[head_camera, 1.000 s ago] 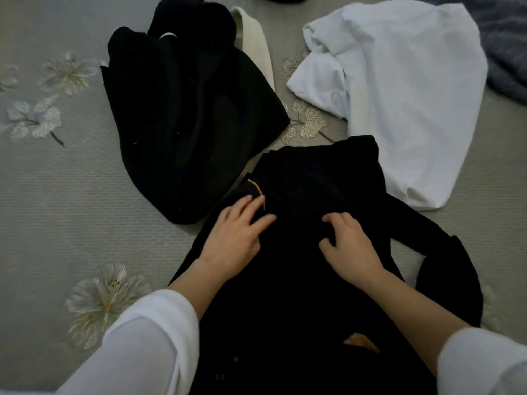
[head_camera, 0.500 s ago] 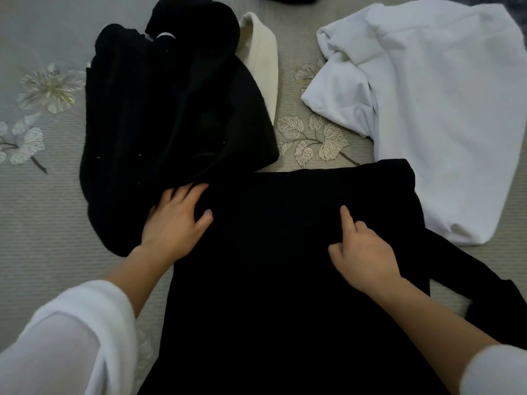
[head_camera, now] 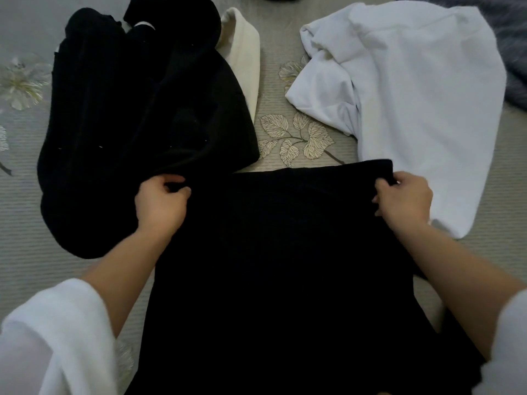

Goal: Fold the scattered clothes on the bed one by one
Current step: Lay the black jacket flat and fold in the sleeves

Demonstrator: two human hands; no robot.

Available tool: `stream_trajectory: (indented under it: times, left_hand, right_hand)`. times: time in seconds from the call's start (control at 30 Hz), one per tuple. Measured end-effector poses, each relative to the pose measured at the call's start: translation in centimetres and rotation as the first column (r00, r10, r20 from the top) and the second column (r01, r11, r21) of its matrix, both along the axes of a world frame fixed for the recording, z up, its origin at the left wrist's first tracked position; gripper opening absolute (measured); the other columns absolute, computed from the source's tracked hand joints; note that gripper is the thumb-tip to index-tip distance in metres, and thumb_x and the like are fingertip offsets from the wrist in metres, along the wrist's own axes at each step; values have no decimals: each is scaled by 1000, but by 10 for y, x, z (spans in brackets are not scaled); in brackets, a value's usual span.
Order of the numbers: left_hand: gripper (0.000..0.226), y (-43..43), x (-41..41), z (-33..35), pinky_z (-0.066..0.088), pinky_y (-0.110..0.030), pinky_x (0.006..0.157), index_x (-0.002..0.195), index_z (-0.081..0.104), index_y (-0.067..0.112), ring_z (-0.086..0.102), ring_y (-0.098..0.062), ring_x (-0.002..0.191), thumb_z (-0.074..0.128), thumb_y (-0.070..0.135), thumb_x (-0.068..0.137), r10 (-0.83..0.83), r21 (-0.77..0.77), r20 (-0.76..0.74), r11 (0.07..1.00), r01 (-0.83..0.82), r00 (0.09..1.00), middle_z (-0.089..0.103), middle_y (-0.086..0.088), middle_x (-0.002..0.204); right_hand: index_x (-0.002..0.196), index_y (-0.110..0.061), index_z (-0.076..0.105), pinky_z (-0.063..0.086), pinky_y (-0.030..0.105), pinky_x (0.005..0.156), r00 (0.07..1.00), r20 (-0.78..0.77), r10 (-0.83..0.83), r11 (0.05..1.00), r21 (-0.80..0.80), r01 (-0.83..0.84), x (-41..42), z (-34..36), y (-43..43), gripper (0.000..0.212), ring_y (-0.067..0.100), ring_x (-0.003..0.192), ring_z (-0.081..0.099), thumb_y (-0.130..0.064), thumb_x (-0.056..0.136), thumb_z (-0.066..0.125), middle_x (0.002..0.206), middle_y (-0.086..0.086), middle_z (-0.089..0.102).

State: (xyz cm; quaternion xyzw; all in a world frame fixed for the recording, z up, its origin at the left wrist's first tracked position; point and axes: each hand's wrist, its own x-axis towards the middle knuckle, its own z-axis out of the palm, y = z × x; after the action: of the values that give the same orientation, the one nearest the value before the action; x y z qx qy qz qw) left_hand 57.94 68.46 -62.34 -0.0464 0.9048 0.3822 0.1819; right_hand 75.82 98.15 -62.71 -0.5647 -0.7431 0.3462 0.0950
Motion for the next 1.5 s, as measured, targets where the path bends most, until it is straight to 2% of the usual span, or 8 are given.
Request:
stream_trajectory:
  times: [0.1,0.4,0.53,0.67,0.83,1.03,1.37,1.5]
  left_hand:
    - [19,-2,-8,5,48,-24,79,107,68,16,62,-14,89,66,17,88,29,40,-139,999,-23,990,67,-3,96]
    - [51,-1,33,-8,31,-46,108,138,40,14,38,-35,128,57,26,92,-192,-207,-261,968,139,946,40,-20,138]
    - [67,4,120,-13,6,-52,114,149,22,17,4,-34,145,54,23,91,-335,-320,-294,917,238,895,6,-17,157]
    - [61,30,213,-17,-9,-40,114,152,11,24,-19,-20,144,39,35,99,-642,-306,-107,748,589,760,-11,-10,159]
    - [61,71,294,-19,-19,-37,112,151,-10,30,-34,-15,137,22,45,101,-809,-226,80,554,801,582,-30,-3,155]
    - [70,91,339,-12,-18,-39,112,149,-17,28,-38,-18,134,32,41,100,-784,-293,156,544,786,601,-38,-5,148]
    - [86,132,424,14,-17,-39,116,149,-11,40,-34,-11,139,49,53,88,-902,-42,99,418,908,420,-30,3,155]
    - [99,136,432,15,-16,-42,114,147,-21,38,-34,-18,139,55,51,84,-937,-193,80,320,928,340,-34,-1,153]
  right_hand:
    - [78,-9,61,46,19,39,961,-192,-202,973,-150,174,-5,3,13,14,10,42,61,-12,88,52,70,10,66]
    - [124,-16,48,54,23,64,931,-334,-149,974,-212,80,43,19,4,43,13,68,65,1,84,53,79,5,66]
    - [107,-14,57,44,14,62,978,-206,-40,998,47,50,118,21,0,28,0,57,54,-9,80,56,71,-4,56]
    - [116,-7,57,38,41,94,978,177,106,978,158,-134,180,15,5,40,28,105,52,-13,77,65,110,14,58]
    - [122,-22,54,26,47,102,817,519,250,957,-5,-289,212,8,10,41,27,127,34,-32,84,64,132,6,46]
    - [80,-6,59,39,31,65,988,-99,-122,984,-141,107,235,38,37,15,21,73,52,-21,78,60,72,3,56]
    - [73,-2,59,55,27,54,579,-531,-619,782,-482,394,290,92,73,17,17,51,64,-8,88,56,53,4,66]
    - [84,-7,56,53,24,53,501,-359,-787,556,-765,326,310,85,73,17,17,55,60,-19,94,50,62,8,61]
